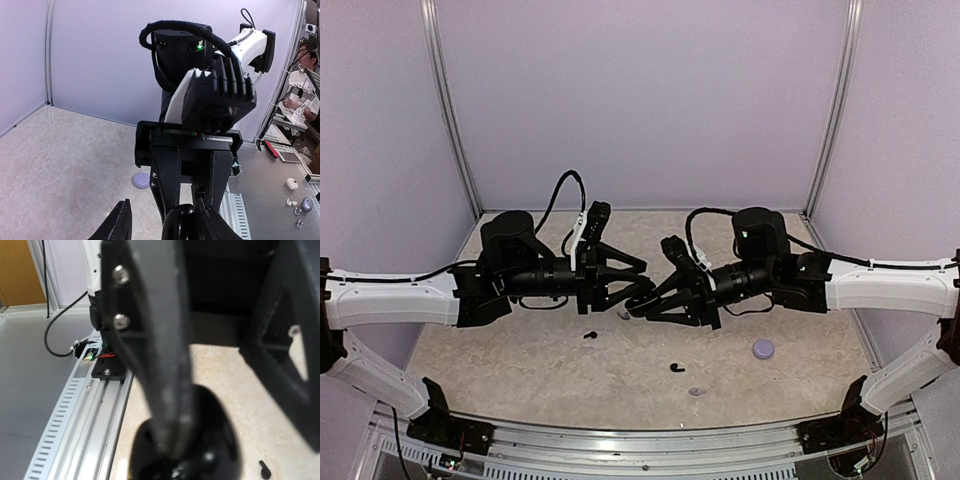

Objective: Insert the wireless bluetooth earbuds into the charging case
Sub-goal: Pass from the right arm to the left

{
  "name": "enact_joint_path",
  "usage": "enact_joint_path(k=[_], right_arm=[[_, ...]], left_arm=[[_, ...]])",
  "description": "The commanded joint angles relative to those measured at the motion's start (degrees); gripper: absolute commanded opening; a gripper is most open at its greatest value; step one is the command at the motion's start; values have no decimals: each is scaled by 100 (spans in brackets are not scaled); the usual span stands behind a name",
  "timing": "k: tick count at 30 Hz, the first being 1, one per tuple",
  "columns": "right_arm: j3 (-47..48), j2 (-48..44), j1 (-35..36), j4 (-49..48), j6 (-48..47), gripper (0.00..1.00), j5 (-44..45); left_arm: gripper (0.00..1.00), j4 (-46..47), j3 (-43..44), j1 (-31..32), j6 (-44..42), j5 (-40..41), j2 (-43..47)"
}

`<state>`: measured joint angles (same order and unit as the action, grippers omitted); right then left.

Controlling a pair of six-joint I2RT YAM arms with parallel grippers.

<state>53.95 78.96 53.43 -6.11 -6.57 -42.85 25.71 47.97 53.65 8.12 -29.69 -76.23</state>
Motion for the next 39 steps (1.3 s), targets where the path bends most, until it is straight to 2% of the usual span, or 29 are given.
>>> enact_joint_path(k=[1,5,8,17,23,31,39], right_arm=[[177,-53,1,-138,-64,0,-270],[145,-15,1,-147,-55,0,-244],[90,9,-3,-199,-30,0,-187],[67,110,-3,-198,-11,0,-165],[121,133,2,-180,-29,0,-184],[187,137,17,-172,-27,0,-299],[154,104,14,-238,-22,0,-294]], left_arm=[[43,-128,1,-80,24,544,28],[55,42,-130,-88,-48,693,164],[60,193,-288,-91,-57,654,303],[62,964,-799,-303,416,-31,686],[63,835,-710,-179,353,-251,579],[52,468,-336,-13,225,-71,111],[26,575,-305,21,286,-29,-41]])
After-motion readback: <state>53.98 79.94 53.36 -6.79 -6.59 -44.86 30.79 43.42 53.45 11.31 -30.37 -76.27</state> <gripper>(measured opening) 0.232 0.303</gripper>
